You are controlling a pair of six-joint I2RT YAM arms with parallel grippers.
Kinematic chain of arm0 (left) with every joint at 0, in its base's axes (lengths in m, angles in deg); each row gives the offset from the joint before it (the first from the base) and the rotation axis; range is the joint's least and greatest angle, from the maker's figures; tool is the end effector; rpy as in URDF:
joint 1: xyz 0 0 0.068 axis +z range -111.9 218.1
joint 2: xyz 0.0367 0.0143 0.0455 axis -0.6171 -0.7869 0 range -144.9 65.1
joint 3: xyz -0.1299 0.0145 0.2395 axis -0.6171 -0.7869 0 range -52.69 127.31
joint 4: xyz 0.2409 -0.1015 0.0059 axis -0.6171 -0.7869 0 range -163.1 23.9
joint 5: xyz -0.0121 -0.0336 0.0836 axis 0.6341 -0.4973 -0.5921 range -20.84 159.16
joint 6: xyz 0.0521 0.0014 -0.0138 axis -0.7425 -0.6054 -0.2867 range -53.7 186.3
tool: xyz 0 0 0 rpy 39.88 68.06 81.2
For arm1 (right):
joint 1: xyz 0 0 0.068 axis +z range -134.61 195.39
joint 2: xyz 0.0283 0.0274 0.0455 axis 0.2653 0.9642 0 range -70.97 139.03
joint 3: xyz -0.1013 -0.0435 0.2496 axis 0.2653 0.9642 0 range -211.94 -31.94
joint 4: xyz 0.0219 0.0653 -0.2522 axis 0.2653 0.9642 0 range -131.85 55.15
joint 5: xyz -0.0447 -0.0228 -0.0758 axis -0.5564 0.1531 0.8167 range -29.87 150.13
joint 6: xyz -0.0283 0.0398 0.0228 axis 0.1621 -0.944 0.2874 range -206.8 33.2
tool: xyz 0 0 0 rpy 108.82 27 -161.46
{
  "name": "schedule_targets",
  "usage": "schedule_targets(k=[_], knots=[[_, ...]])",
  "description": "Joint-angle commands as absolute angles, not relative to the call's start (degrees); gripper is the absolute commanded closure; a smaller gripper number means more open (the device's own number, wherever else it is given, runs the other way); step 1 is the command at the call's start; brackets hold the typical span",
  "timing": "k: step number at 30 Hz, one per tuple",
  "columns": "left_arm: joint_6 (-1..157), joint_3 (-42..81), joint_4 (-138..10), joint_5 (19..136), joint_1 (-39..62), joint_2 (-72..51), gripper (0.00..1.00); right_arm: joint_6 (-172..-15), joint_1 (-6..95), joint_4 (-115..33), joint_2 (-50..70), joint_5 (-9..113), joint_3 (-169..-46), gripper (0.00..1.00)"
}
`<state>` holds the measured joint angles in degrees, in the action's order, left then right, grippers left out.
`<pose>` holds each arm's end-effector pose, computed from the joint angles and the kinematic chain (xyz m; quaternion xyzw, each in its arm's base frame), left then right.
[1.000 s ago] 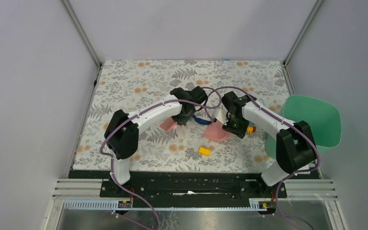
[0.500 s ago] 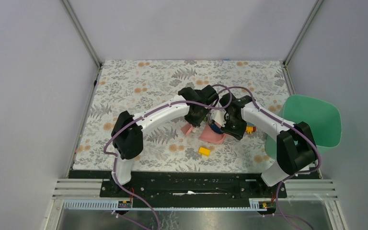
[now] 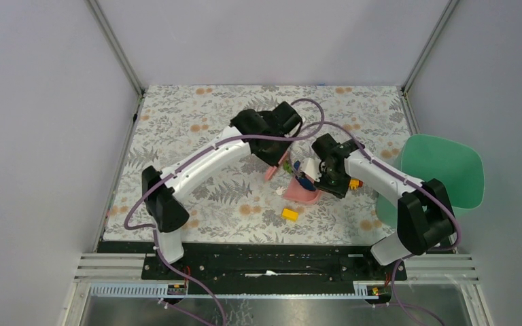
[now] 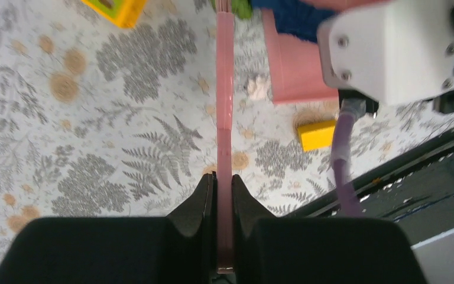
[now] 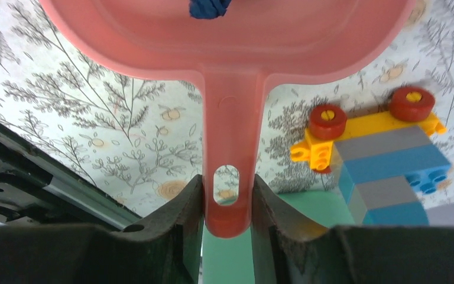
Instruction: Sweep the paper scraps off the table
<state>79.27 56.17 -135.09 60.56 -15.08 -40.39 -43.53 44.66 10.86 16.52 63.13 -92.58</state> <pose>0.2300 -0.2984 0.3427 0.3203 0.9207 -0.0536 0.2165 0.2399 0.1324 0.2125 -0.5870 0.8040 -0.0370 0.0871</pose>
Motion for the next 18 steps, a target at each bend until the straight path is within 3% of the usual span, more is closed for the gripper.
schedule_targets(k=[1, 8, 18], knots=[[75.4, 64.9, -132.2, 58.6, -13.6, -40.0, 1.0, -46.4, 45.1, 13.4, 14.3, 69.9, -90.4, 1.0], [70.4, 78.4, -133.8, 54.0, -13.0, -54.4, 1.0, -49.2, 45.1, 16.3, 12.1, 72.6, -89.0, 1.0], [68.5, 75.2, -133.2, 59.1, -11.3, -61.6, 1.0, -51.9, 45.1, 14.0, 11.7, 71.6, -86.0, 1.0]])
